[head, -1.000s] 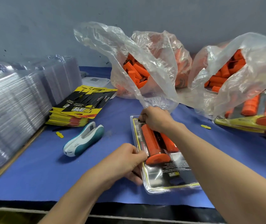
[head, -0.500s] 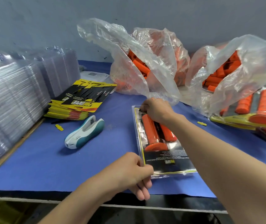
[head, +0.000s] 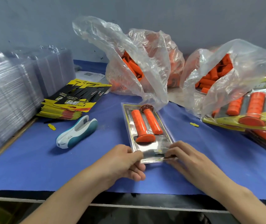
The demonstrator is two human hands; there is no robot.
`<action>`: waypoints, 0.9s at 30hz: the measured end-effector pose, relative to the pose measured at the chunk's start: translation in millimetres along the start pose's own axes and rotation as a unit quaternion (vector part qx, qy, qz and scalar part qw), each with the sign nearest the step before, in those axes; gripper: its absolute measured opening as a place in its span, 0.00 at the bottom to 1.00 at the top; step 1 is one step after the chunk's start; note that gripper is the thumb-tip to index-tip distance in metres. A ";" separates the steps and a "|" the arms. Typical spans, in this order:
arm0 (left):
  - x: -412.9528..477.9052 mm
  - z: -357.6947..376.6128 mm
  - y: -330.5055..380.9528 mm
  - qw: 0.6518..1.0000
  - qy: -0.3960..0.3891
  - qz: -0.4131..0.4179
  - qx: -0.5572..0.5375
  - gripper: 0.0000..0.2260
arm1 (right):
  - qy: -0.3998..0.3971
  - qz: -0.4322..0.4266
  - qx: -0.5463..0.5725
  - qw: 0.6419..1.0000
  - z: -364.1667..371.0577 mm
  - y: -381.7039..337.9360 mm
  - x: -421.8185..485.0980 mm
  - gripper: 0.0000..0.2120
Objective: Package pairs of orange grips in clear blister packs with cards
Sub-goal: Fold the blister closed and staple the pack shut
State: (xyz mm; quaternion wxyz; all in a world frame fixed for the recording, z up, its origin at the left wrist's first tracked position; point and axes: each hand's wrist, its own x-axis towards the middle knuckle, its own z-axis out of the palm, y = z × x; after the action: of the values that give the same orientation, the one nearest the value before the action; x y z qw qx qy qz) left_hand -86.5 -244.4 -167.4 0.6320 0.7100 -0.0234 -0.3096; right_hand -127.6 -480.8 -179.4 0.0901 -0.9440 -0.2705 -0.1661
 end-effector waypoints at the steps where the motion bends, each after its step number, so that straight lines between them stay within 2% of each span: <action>1: 0.5 1.2 1.0 1.000 -0.006 -0.003 0.006 0.08 | 0.021 0.002 -0.015 1.000 0.3 5.3 -3.2 0.05; 2: 0.8 2.1 2.1 1.000 -0.012 -0.007 0.013 0.08 | 0.035 -0.006 -0.047 0.998 1.3 10.3 -4.8 0.03; 3: 0.6 2.8 3.8 1.000 -0.019 -0.010 0.020 0.07 | 0.041 -0.015 -0.079 0.996 2.3 14.5 -5.7 0.05; 9: 1.0 5.2 9.9 0.998 -0.026 -0.023 0.045 0.09 | 0.019 0.017 -0.134 0.991 5.4 24.1 -5.3 0.26; 16: 2.0 7.0 10.3 0.995 -0.078 -0.058 0.038 0.11 | 0.034 0.045 -0.080 0.995 3.6 24.9 -5.1 0.19; 20: 7.6 6.4 12.6 0.999 -0.025 -0.044 0.019 0.10 | 0.033 0.059 -0.071 0.995 2.2 26.9 -3.6 0.25; 22: 8.5 7.9 12.8 0.999 -0.009 -0.035 0.023 0.11 | 0.035 0.064 -0.077 0.994 2.3 24.5 -1.1 0.24; 25: 7.6 11.6 13.3 0.999 -0.010 -0.028 0.029 0.12 | 0.036 0.062 -0.069 0.995 5.7 18.0 6.3 0.23; 27: 6.3 13.1 13.4 0.999 -0.017 -0.027 0.025 0.15 | 0.019 0.062 -0.057 0.996 8.7 14.8 10.6 0.28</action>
State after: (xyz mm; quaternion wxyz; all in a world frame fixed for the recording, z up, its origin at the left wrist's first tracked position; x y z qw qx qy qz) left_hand -82.7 -261.3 -157.9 0.6049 0.7205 -0.0226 -0.3382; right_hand -108.8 -485.8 -184.9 0.0515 -0.9593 -0.1998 -0.1929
